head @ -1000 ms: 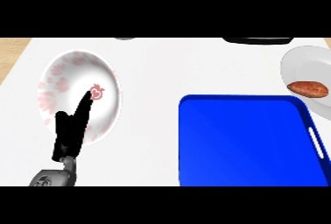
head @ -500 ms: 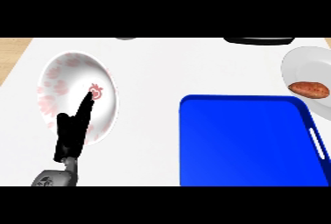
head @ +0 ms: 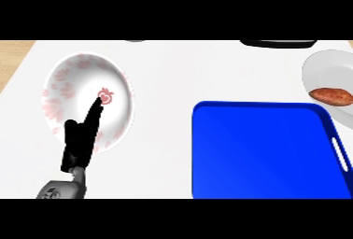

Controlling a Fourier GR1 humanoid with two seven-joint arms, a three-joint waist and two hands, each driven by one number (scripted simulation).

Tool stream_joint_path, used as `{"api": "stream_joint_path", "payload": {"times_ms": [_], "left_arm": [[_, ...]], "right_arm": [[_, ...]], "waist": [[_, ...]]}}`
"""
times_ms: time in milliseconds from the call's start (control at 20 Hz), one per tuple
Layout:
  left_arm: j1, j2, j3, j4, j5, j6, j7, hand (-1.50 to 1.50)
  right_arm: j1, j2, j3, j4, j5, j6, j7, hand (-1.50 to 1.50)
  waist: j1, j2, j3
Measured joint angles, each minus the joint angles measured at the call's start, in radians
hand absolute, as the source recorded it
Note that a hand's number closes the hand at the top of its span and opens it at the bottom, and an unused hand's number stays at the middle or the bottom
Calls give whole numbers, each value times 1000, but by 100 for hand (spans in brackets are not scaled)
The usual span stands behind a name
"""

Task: Pick the sweet potato from the tray and place it in the plate

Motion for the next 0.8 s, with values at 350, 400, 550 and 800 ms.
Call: {"api": "stream_joint_path", "payload": {"times_ms": [350, 400, 550, 800], "left_arm": [[-4, -1, 6, 7, -2, -1, -7, 0], [-6, 3, 10, 6, 2, -5, -5, 0], [-7, 1, 12, 13, 2, -6, -14, 0], [1, -8, 1, 0, -8, -1, -14, 0]], "right_arm": [[9, -12, -2, 10, 6, -25, -3, -150], [16, -17, -3, 12, 7, -28, -8, -150], [33, -27, -5, 17, 9, -33, -19, -150], [56, -43, -10, 25, 11, -50, -25, -150]], "waist": [[2, 1, 0], [4, 2, 0], [3, 2, 1], [6, 3, 2]]}}
